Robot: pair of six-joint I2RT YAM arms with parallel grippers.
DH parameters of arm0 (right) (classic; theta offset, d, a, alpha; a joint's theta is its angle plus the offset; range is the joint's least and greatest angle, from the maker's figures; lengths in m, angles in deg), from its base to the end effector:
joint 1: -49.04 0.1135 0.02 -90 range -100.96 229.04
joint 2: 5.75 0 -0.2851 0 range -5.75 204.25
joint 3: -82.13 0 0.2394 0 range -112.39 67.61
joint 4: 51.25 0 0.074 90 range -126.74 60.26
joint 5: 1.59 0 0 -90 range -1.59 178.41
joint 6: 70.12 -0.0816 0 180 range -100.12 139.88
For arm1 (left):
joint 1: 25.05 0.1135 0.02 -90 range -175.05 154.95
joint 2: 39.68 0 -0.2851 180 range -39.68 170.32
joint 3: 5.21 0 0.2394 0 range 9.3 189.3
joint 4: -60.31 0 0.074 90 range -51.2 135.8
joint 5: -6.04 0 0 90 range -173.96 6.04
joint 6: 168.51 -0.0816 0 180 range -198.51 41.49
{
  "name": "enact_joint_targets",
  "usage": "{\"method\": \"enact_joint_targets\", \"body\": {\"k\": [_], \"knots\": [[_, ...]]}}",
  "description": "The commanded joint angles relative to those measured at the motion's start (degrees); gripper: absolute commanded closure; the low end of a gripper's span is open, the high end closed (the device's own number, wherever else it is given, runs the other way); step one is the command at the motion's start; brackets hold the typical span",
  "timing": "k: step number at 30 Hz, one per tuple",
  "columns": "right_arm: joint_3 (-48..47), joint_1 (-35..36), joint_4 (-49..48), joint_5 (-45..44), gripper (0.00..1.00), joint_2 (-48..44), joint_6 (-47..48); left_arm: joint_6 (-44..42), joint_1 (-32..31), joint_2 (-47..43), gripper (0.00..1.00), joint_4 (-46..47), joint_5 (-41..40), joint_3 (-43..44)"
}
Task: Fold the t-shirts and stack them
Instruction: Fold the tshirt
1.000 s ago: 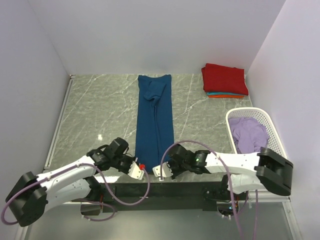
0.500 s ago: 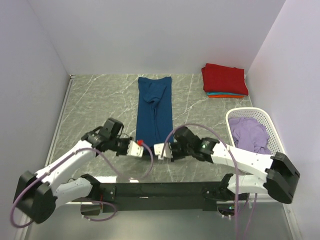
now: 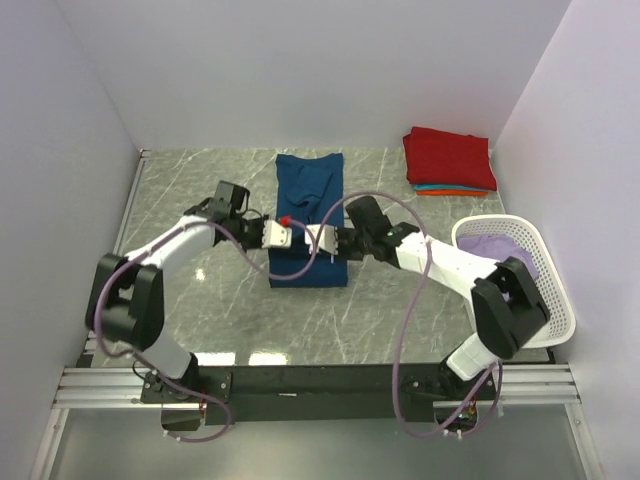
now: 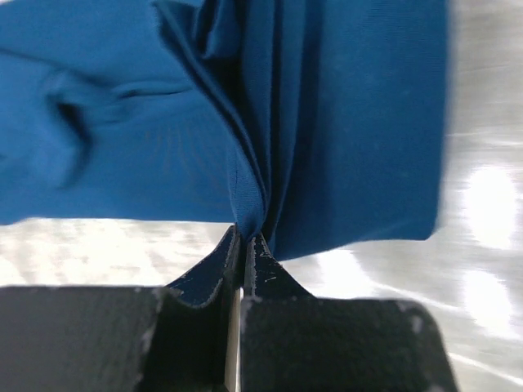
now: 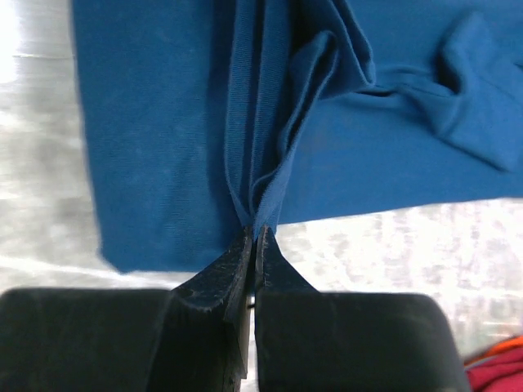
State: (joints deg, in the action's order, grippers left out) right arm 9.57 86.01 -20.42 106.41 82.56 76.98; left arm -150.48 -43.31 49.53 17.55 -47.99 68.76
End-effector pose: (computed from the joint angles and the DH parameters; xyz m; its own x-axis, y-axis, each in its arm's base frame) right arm 0.2614 0.2284 0.2234 0.3075 -0.7680 -0.5618 -0.8901 -0.0234 -0.4552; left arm 0.2901 -0.1462 0.2169 0.2729 0.7203 -0.6377 0.9358 -0.0450 0.3497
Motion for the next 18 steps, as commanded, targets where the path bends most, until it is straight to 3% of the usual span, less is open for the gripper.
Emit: {"method": "enact_joint_targets", "body": {"k": [1,11,12,13,14,16,17,18], "knots": [[-6.19,-2.34,-2.16,1.16,1.00,3.96,3.10,-4.06,2.00,5.25,0.99,1.62,2.44,6.88],[-20.26,-7.70,-0.93,0.02,0.97,19.16,6.09,-2.22,3.85,18.89,0.98,8.90,0.86,16.74],[-20.53,-7.79,-1.63,-0.94,0.90,19.61,6.01,-1.61,3.93,19.59,0.96,11.87,0.60,16.48],[-20.36,-7.88,-2.51,-1.56,0.74,20.05,5.92,-0.12,3.94,19.95,0.94,13.56,-0.45,16.13],[-20.18,-7.97,-5.04,-2.00,0.65,20.40,5.05,0.50,4.02,20.21,0.91,14.70,-1.15,15.78],[-20.18,-8.23,-7.08,-3.92,0.49,20.50,3.99,4.00,4.20,20.48,0.75,18.22,-2.47,15.60],[-20.27,-8.32,-8.04,-4.46,0.45,20.06,2.85,5.24,4.55,20.22,0.69,19.10,-3.18,14.90],[-20.44,-8.58,-8.05,-4.90,0.44,19.53,2.32,6.12,4.72,18.82,0.56,19.72,-3.36,14.37]]}}
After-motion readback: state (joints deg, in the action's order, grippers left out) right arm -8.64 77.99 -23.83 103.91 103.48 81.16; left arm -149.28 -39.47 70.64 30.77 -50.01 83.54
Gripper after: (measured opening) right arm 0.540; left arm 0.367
